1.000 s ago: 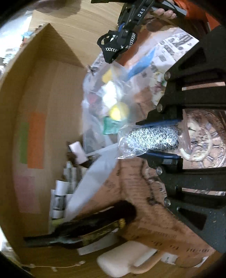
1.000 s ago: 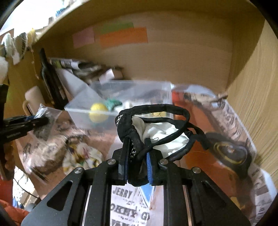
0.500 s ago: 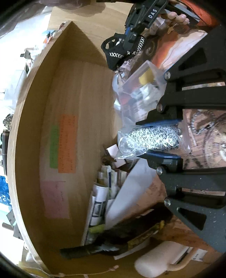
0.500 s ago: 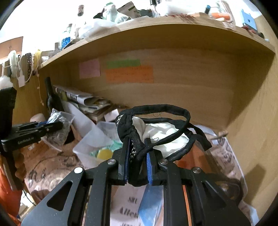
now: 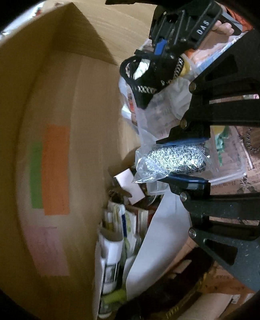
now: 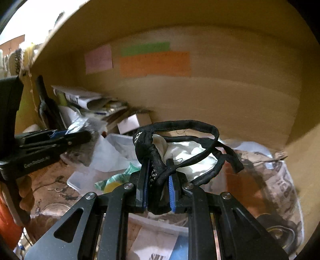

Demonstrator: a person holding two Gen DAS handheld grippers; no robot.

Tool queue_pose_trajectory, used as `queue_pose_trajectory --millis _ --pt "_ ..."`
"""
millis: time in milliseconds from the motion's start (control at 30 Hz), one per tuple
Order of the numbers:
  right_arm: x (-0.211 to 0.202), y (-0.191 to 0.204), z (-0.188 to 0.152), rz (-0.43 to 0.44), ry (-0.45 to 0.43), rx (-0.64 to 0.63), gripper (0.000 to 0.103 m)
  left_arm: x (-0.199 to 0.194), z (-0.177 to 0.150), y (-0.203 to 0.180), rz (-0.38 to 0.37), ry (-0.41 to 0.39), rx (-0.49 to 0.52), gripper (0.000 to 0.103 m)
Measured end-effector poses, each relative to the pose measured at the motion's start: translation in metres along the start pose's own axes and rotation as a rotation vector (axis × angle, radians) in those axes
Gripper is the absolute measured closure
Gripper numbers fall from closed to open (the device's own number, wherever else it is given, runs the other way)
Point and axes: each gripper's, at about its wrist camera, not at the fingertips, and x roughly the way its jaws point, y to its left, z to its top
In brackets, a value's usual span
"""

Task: Organize soft objects
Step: 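Carry the pouch and strapped cloth into the plastic box and open both tools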

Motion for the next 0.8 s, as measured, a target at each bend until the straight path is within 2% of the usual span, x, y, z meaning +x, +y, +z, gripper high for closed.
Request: queue_pose_trajectory --millis 200,367,500,633,800 --pt "0.03 0.0 -0.006 0.015 0.083 0.007 0.088 0.039 -0.005 -0.006 -0.002 0.088 0.029 0.077" --pt "0.045 0.0 -0.012 0.016 0.134 -0.002 0.087 0.054 -0.011 -0.007 -0.017 0.145 0.02 0.076" --pt "0.049 0.0 -0.015 0.005 0.154 -0.005 0.081 0.05 -0.014 0.0 -0.041 0.175 -0.007 0.07" --pt "0.045 0.001 -0.016 -0.009 0.151 -0.02 0.064 0.046 -0.013 0.002 -0.061 0.171 -0.037 0.056" --pt "0.035 0.004 -0.014 -0.027 0.129 -0.039 0.052 0.027 -0.011 0.002 -0.061 0.139 -0.036 0.052"
